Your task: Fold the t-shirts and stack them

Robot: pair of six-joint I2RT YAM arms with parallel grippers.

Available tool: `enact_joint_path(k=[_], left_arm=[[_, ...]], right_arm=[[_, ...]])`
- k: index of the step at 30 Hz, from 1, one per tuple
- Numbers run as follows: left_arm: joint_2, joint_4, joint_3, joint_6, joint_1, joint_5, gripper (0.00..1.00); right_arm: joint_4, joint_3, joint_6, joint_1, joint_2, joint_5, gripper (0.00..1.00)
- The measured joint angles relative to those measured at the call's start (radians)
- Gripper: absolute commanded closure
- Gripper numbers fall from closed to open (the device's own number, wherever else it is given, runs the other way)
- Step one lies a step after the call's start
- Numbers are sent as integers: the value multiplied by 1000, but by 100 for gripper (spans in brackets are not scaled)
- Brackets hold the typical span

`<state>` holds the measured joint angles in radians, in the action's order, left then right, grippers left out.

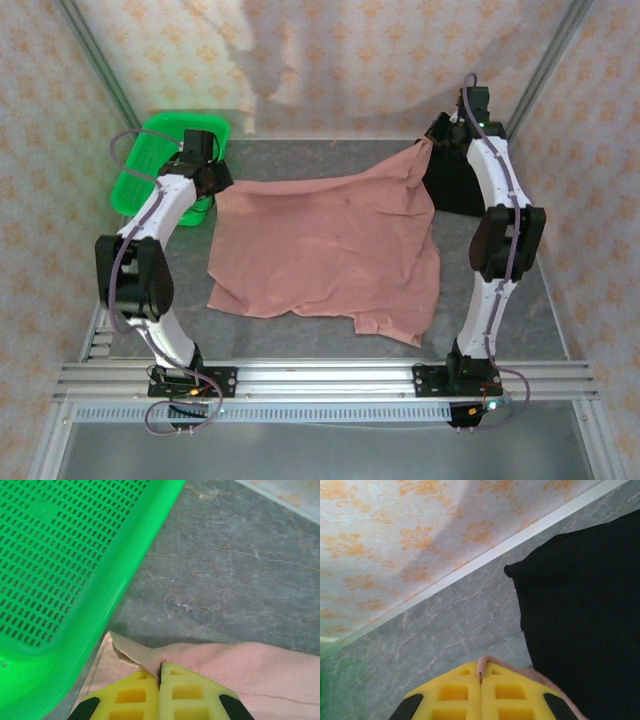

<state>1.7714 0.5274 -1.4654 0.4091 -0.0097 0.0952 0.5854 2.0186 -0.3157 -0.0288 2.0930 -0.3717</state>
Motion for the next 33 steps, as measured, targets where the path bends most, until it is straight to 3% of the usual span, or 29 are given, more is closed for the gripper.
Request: enact_joint_path(k=[9, 25, 33], left_arm=[[33, 14, -74, -18, -8, -29, 100], [-34, 61, -105, 2, 0, -56, 100], [-38, 70, -104, 13, 4, -43, 100]], right_arm=[[-14, 43, 1, 5, 42, 21, 100], [-341, -10, -201, 13, 34, -74, 100], [-393, -93, -251, 16, -2, -99, 100]])
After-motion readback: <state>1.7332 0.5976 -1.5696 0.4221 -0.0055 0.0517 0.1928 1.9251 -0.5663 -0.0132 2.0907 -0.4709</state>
